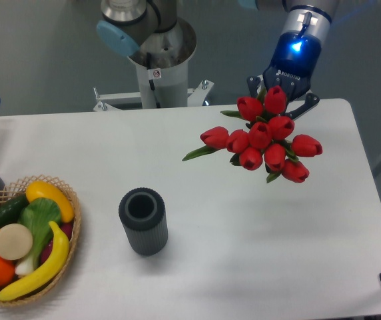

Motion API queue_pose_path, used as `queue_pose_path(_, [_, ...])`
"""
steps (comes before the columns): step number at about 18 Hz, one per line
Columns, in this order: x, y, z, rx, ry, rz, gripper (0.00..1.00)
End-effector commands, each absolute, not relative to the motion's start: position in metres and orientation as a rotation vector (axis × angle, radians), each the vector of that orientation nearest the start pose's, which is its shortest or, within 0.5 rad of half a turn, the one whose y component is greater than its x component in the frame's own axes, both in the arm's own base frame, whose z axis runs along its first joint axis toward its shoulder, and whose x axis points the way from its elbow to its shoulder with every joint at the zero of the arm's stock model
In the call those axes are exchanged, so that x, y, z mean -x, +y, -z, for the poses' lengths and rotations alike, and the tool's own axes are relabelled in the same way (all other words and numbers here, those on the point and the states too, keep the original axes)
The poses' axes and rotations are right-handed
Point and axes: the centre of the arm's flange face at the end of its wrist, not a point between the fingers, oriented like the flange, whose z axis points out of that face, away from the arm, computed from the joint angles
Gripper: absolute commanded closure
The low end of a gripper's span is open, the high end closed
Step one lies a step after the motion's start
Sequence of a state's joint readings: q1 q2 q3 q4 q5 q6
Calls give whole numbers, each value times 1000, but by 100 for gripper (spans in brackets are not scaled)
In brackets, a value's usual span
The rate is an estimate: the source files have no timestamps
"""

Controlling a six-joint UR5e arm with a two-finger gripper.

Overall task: Insert the flowers into the vase
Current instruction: 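Carry the red tulip bunch with the gripper toward the grey vase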

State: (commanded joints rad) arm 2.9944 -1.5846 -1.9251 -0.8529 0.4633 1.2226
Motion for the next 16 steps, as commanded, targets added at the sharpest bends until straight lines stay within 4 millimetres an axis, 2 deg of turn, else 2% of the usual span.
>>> queue_pose_path(12, [441, 299, -444, 1947, 41, -8, 85])
queue_pose_path(14, [440, 306, -441, 1937, 54, 9, 85])
queue_pose_path(16, [426, 326, -448, 1890, 109, 50, 85])
